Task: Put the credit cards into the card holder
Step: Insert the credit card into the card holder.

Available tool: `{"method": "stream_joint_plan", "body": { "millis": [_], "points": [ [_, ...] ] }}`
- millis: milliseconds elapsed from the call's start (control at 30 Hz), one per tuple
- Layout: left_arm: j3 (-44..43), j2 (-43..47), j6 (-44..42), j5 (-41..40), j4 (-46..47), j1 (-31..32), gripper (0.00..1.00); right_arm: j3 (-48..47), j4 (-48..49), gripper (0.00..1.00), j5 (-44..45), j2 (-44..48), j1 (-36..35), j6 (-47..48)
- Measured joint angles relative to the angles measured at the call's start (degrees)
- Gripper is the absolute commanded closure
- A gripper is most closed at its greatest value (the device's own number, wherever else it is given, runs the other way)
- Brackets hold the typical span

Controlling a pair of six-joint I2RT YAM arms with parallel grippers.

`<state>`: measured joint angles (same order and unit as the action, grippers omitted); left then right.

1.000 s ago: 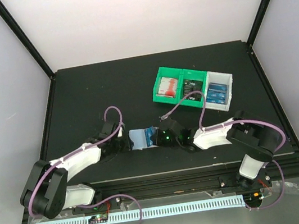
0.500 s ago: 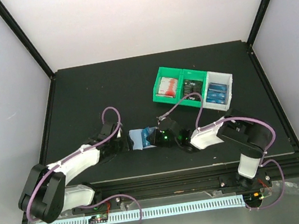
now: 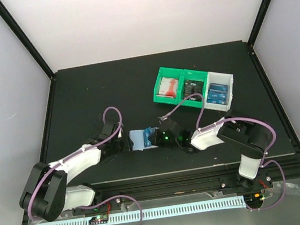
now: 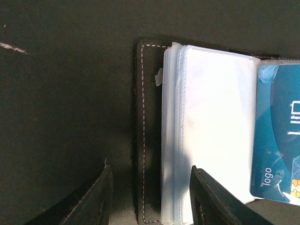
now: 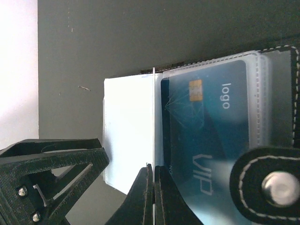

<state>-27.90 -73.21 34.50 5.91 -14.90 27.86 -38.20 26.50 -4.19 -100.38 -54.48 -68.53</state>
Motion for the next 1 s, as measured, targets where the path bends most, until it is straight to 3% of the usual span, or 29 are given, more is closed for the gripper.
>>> {"method": "stream_joint_plan", "body": {
  "millis": [1000],
  "points": [
    [-0.26, -1.79, -0.68, -0.59, 1.92, -0.15, 0.67, -0.5, 9.22, 0.99, -5.55, -6.73, 0.63, -4.44]
  ]
}}
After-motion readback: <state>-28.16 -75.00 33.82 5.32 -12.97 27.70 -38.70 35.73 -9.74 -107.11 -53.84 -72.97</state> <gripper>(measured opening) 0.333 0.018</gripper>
